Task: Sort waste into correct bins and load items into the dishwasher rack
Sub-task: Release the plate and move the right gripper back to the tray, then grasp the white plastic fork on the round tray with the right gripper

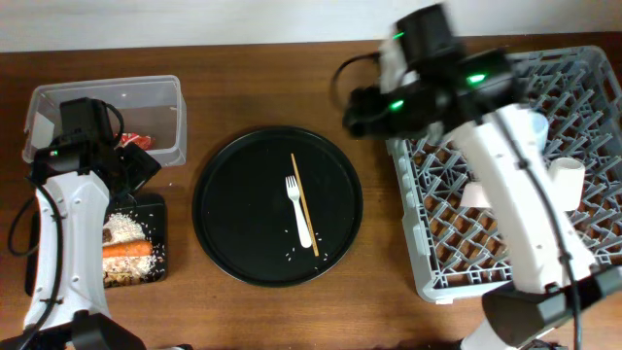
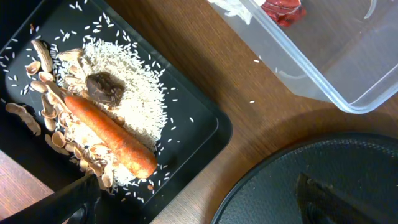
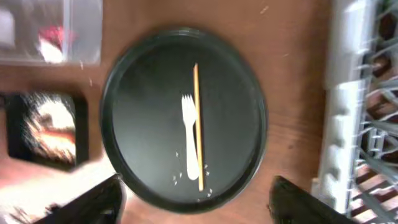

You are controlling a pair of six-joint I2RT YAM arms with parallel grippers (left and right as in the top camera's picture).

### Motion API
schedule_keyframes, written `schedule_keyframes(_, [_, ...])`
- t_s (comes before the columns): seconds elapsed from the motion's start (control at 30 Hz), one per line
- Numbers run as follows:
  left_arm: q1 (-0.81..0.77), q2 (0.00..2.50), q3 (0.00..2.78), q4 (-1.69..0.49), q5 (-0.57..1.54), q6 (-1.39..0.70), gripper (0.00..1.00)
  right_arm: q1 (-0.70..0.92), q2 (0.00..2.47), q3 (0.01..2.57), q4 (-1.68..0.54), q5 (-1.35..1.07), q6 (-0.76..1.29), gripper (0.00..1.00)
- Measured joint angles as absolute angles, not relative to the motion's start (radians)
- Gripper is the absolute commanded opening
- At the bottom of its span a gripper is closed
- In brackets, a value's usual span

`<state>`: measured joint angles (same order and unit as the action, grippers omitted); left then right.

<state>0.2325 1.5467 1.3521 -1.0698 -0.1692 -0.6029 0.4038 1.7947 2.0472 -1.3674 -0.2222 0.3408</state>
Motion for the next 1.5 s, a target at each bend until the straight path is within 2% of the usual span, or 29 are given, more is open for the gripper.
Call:
schedule_keyframes(0.07, [0.233, 1.547, 1.352, -1.069, -0.169, -0.603, 0.99, 0.487, 1.814, 2.009, -1.354, -0.170, 0.340, 0.85])
schedule_keyframes(0.13, [0.233, 1.547, 1.352, -1.070, -0.169, -0.603, 0.99, 0.551, 1.850, 1.969, -1.315, -0.133, 0.344, 0.77])
schedule_keyframes(0.23, [0.233, 1.547, 1.352, -1.070, -0.169, -0.603, 0.99, 0.613, 1.921, 1.917, -1.247, -0.107, 0.371, 0.71])
schedule_keyframes(0.4, [0.233, 1.547, 1.352, -1.070, -0.169, -0.603, 0.99, 0.693, 2.046, 1.878, -1.153, -0.090, 0.408, 0.66])
schedule_keyframes(0.83, [0.233, 1.547, 1.352, -1.070, -0.169, -0.603, 0.99, 0.768, 2.271, 1.874, -1.097, -0.034, 0.471, 0.67])
schedule_keyframes(1.5, [0.233, 1.547, 1.352, -1.070, -0.169, -0.603, 0.99, 0.768, 2.277, 1.782, -1.008, -0.050, 0.519, 0.67])
